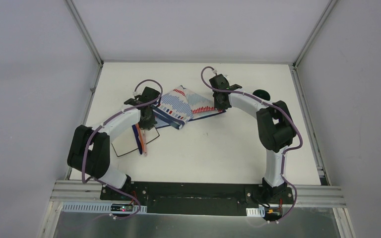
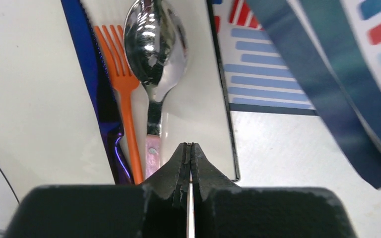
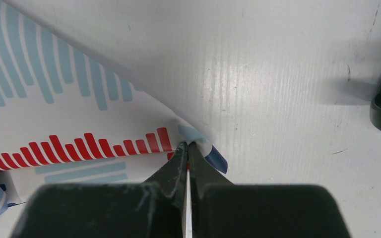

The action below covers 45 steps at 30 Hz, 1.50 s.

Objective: Set the dinner table for one person
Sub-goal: Move the plate to the center of the board.

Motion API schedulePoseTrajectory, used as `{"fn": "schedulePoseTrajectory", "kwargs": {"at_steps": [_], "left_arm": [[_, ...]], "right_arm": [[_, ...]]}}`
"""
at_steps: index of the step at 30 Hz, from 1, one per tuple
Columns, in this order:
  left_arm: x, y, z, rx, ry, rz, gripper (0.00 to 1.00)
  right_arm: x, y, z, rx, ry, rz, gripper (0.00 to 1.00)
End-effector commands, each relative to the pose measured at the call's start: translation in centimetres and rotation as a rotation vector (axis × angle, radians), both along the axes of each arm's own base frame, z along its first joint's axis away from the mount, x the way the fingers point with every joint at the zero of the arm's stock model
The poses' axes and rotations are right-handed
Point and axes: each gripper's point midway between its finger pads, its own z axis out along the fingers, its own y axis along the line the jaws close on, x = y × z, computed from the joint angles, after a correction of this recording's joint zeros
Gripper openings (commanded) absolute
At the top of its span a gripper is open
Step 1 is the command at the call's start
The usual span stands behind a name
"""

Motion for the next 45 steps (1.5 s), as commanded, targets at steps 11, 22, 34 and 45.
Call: {"fn": "schedulePoseTrajectory", "kwargs": {"at_steps": [11, 22, 34, 45], "left_arm": [[3.7, -5.9, 2.9, -0.200, -0.099, -0.127, 0.00], [4.8, -5.9, 0.7, -0.188, -0.067, -0.120, 0.00], [4.1, -1.6, -0.8, -0.170, -0.040, -0.024, 0.00], [3.2, 0.2, -1.9, -0.175, -0.017, 0.024, 0.00]], "right_arm": [[0.5, 0.5, 2.0, 0.008, -0.058, 0.012, 0.00], [0.5, 0.3, 2.0, 0.002, -0.058, 0.012, 0.00], [0.4, 0.3, 1.9, 0.003, -0.056, 0.013, 0.00], [0.3, 0.3, 1.6, 0.000, -0.051, 0.013, 0.00]]}}
